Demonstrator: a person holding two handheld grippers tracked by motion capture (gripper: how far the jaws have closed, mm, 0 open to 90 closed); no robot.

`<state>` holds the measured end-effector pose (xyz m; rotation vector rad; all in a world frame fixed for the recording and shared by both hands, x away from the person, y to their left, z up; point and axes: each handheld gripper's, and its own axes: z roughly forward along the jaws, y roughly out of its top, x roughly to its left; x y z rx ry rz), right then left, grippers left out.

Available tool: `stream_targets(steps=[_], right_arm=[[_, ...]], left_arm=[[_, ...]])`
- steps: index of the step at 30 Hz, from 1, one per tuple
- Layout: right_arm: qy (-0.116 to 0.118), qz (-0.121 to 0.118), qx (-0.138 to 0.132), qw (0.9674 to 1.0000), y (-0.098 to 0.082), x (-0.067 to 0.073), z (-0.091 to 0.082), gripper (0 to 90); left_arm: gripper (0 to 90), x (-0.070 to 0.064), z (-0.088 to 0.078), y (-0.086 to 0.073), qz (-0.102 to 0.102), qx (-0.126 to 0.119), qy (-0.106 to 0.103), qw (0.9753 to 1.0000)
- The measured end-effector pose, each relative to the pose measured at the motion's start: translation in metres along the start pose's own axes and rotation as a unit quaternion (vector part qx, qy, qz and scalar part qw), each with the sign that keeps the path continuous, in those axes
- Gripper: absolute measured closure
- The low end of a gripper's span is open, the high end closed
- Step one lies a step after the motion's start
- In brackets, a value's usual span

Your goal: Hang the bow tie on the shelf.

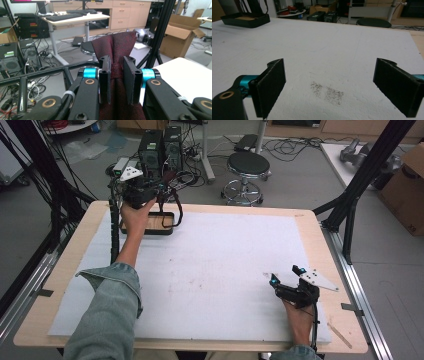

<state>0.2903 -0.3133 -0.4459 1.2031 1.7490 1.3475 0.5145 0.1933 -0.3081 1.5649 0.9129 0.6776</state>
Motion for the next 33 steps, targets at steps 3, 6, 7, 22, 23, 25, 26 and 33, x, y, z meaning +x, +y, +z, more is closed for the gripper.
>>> stream_targets(steps=[3,6,7,22,23,25,26,33], right_arm=[[0.001,0.002,0.0,1.0,0.0,0.0005,0.0,10.0],[0.0,0.001,0.0,1.0,0.0,0.0005,0.0002,9.9],[0.0,0.002,0.0,1.0,0.0,0.0005,0.0002,9.9],[0.0,-0.002,0.0,1.0,0.0001,0.0008,0.0002,10.0],[0.0,-0.003,-0.001,1.0,0.0001,0.0006,0.0004,10.0],[0.0,-0.003,-0.001,1.0,0.0001,0.0006,0.0003,9.9],[0.0,-0.003,-0.001,1.0,0.0001,0.0006,0.0004,10.0],[0.0,-0.002,0.001,1.0,0.0,0.0006,0.0002,10.0]], left_arm=[[76.0,0.0003,0.0024,-0.0009,0.003,0.004,0.003,1.0],[76.0,0.0004,0.0036,-0.0002,0.004,0.001,0.009,1.0],[76.0,0.0007,0.0043,0.0,0.005,0.002,0.011,0.9999],[75.3,0.0034,0.0098,-0.0048,0.005,0.011,0.025,0.9996],[75.2,0.0031,0.0097,-0.0047,0.007,0.012,0.028,0.9995],[74.7,0.0031,0.0096,-0.0045,0.011,0.013,0.03,0.9994],[73.8,0.0033,0.0096,-0.0045,0.011,0.013,0.03,0.9994],[72.7,0.0033,0.0088,-0.0042,0.01,0.015,0.027,0.9995]])
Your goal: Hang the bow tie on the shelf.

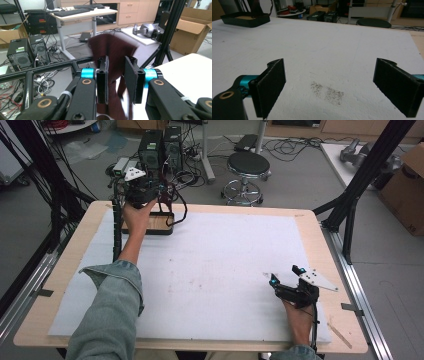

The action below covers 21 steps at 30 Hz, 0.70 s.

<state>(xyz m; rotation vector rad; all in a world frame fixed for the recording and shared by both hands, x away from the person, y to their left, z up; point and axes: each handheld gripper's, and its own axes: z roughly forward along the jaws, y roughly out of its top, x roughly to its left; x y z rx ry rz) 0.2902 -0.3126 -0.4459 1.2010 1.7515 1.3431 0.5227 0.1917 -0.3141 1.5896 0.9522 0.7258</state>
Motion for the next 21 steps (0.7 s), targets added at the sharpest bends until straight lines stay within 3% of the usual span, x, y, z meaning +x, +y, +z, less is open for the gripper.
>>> stream_targets(steps=[14,21], right_arm=[[0.0,0.0,-0.001,1.0,0.0,0.0,0.0,10.0],[-0.001,-0.003,0.0,1.0,0.0,0.001,0.0,9.9]], left_arm=[[68.9,-0.002,-0.006,0.003,0.003,-0.001,-0.002,1.0],[63.4,-0.006,-0.017,0.007,0.008,-0.01,-0.005,0.9999]])
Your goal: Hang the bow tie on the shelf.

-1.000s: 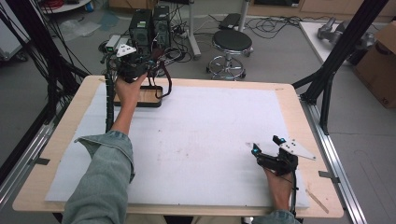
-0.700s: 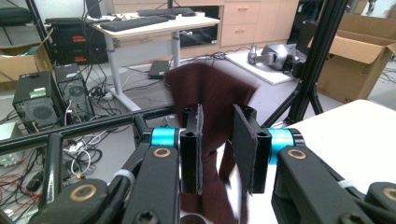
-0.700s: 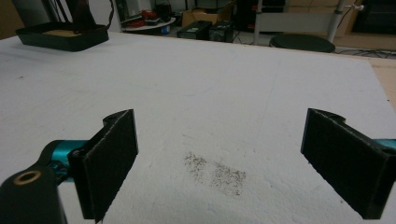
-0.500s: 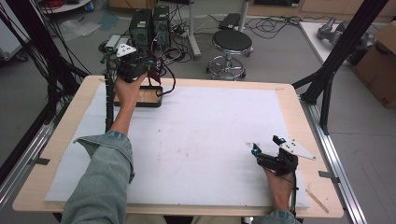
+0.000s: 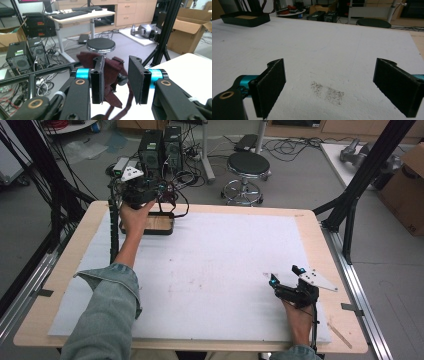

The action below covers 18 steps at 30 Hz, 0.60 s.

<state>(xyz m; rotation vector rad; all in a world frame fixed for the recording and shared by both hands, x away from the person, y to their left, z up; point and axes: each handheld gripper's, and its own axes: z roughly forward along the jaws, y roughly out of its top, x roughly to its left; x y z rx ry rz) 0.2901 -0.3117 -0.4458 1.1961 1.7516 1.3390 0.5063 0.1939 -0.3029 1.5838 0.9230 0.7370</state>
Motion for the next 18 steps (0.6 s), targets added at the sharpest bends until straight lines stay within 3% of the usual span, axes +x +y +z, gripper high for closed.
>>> stream_targets(steps=[18], right_arm=[[-0.001,-0.003,0.002,1.0,0.0,0.001,0.0,10.0]], left_arm=[[46.4,-0.009,-0.045,0.002,0.003,-0.033,-0.028,0.9991]])
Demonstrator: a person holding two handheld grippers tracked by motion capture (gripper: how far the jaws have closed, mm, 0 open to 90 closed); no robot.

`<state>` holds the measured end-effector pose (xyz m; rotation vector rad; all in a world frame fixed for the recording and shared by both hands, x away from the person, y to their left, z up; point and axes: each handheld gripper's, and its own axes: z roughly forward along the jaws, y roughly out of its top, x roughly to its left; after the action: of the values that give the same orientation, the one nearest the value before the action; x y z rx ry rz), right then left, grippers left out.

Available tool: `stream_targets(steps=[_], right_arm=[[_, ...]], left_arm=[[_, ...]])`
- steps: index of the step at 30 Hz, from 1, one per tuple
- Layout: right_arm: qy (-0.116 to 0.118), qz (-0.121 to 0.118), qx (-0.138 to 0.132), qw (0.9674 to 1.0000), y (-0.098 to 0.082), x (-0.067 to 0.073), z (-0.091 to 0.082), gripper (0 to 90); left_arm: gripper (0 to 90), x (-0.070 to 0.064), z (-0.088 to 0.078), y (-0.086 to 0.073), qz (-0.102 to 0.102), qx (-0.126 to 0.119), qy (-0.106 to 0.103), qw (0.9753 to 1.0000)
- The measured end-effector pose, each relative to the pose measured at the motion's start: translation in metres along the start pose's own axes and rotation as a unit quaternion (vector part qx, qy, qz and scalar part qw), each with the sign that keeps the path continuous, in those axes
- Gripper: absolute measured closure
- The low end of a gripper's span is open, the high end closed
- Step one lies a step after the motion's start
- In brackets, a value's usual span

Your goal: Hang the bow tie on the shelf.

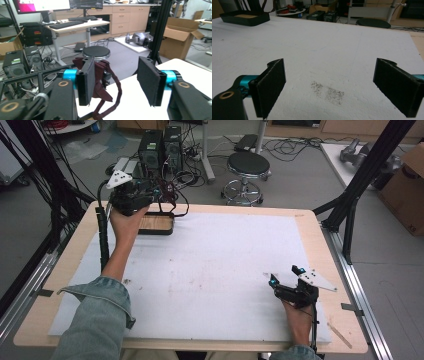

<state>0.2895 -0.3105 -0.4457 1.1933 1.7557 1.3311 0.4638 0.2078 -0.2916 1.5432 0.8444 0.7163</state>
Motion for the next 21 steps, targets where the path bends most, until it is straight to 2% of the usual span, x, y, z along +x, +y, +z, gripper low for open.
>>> stream_targets(steps=[4,9,15,21], right_arm=[[-0.001,0.001,0.001,1.0,0.0,0.0,0.0,10.0],[-0.004,0.002,0.001,1.0,0.0,0.0,0.0,9.9],[-0.005,0.002,0.002,1.0,0.0,0.0,0.0,10.0],[-0.005,0.001,0.002,1.0,0.0,0.0,0.0,10.0]], left_arm=[[43.1,-0.001,-0.009,-0.003,0.001,0.002,-0.009,1.0],[36.3,-0.003,-0.022,-0.006,-0.008,-0.001,-0.022,0.9997],[30.1,-0.008,-0.044,-0.013,-0.007,-0.005,-0.029,0.9995],[24.5,-0.013,-0.068,-0.022,-0.006,-0.006,-0.027,0.9996]])
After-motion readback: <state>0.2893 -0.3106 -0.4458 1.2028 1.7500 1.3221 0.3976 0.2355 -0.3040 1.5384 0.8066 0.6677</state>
